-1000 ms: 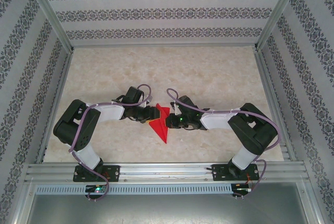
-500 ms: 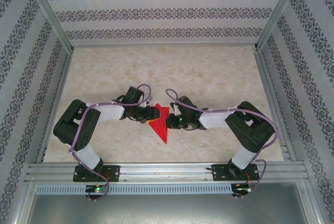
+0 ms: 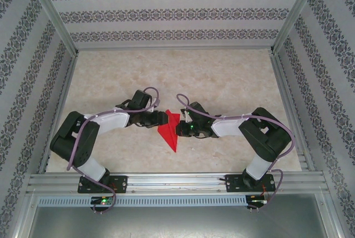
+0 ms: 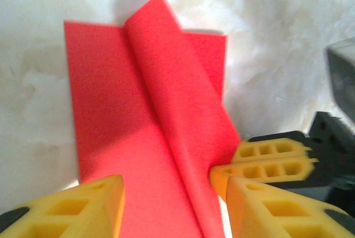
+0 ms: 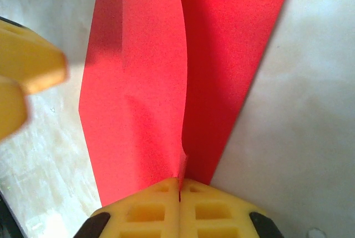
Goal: Fold a paper plane with a square sheet of paper (fold left side to right side)
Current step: Fourth fold the wing at the center of the table.
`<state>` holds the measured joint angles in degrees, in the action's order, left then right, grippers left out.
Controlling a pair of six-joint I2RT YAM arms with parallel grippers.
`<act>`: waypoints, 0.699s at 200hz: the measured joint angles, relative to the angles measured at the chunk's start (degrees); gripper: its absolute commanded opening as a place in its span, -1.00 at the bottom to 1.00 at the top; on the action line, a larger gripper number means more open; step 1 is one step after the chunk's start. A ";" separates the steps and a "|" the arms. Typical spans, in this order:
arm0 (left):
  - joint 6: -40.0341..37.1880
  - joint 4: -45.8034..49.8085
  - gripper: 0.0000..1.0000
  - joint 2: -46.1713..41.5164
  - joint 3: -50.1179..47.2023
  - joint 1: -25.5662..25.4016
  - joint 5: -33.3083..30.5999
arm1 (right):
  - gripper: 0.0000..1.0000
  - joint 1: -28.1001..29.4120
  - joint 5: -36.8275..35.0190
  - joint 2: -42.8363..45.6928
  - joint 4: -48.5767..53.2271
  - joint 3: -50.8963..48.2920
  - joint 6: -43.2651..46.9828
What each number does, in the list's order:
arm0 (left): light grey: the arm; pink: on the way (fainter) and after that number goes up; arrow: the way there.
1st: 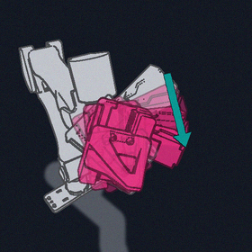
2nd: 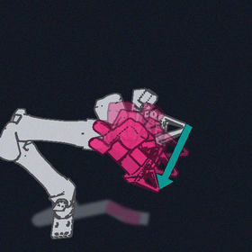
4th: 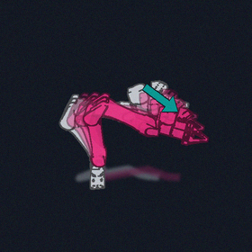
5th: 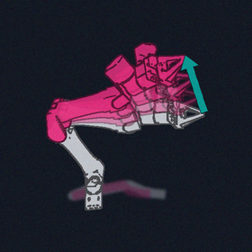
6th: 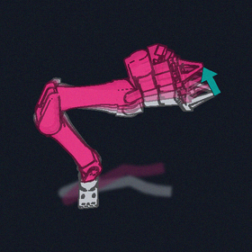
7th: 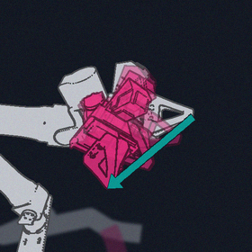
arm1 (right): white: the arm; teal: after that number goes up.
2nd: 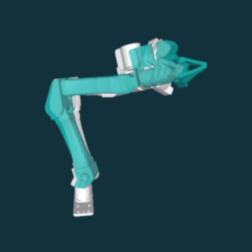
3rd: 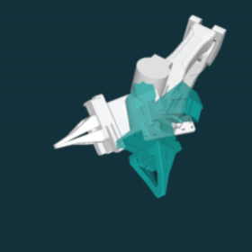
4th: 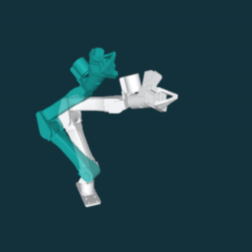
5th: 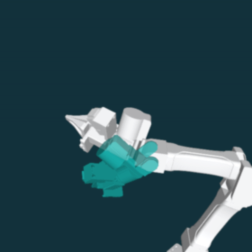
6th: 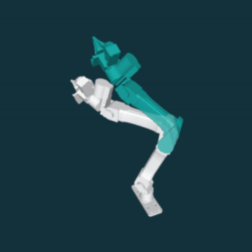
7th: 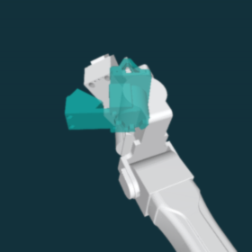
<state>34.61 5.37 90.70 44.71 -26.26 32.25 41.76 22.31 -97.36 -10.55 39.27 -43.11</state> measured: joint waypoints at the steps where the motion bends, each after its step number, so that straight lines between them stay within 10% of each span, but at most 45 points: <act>1: 0.04 0.00 -0.47 -0.11 0.02 0.00 0.00 | -1.00 0.00 0.00 0.00 0.00 -0.02 0.00; 31: -1.29 -0.15 -0.89 -2.19 0.76 0.02 2.67 | -1.00 0.00 -0.02 0.00 0.07 0.02 0.02; 140: -1.16 -3.67 -1.00 7.74 3.74 -1.11 12.48 | -1.00 0.02 -0.46 -0.11 2.25 1.16 0.44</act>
<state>33.45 1.69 98.43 48.45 -27.38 44.73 41.78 21.85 -97.47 -8.29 40.42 -42.68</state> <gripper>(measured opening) 0.037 0.048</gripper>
